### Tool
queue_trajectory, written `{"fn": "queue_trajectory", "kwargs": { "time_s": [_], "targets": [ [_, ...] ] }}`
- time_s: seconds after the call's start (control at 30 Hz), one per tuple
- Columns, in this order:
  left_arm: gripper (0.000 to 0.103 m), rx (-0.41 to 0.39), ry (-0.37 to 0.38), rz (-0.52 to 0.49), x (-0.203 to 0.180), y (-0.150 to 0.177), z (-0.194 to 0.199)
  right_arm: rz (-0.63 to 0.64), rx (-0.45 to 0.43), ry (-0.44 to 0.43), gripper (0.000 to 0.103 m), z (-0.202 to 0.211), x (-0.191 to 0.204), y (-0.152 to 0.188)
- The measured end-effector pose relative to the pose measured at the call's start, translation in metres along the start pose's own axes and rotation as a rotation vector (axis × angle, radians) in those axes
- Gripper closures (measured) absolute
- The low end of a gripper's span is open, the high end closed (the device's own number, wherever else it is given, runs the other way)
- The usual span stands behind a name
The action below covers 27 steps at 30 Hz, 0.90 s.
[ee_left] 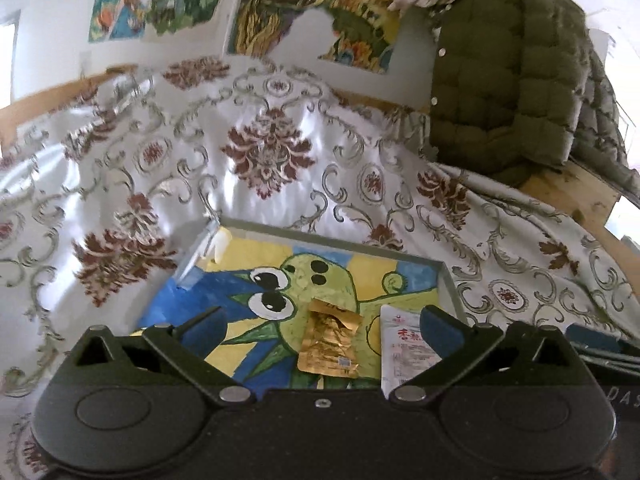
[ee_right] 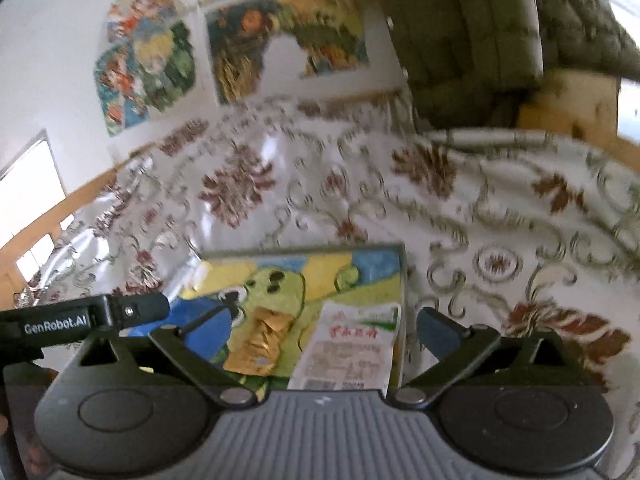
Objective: Organize snacks
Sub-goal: 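Open both tools to drop the bean bag and gold snack into the tray, then move both tools back toward the remaining snacks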
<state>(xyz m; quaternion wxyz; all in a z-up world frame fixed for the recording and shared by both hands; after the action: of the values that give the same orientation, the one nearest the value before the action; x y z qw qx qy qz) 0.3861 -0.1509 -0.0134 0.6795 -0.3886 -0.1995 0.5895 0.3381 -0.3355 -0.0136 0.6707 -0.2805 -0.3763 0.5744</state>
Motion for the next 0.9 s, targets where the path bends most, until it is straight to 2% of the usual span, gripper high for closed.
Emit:
{"fn": "queue_trajectory", "kwargs": {
  "time_s": [0.37, 0.47, 0.9],
  "targets": [
    [0.001, -0.083, -0.053, -0.018, 0.012, 0.023, 0.078, -0.022, -0.12, 0.014, 0.0, 0.072, -0.005, 0.021],
    [0.001, -0.094, -0.063, -0.027, 0.017, 0.034, 0.095, 0.011, -0.145, 0.018, 0.0, 0.087, 0.001, 0.032],
    [0.001, -0.068, -0.087, -0.098, 0.028, 0.092, 0.138, 0.046, -0.105, 0.022, 0.0, 0.128, 0.023, 0.085]
  ]
}}
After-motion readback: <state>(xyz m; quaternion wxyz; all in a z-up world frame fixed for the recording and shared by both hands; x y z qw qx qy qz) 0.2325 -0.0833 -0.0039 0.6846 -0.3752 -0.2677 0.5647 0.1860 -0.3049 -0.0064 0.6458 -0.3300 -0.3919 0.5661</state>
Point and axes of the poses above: each gripper's, at about its wrist camera, not at the fingertips, and z roughly against the way its jaws point, x to its left, y to its underside, the point moved 10 cm from there along -z, roughly the way its jaws point, and after that the axes turned 7 degrees about x, right-handed, at the moved point
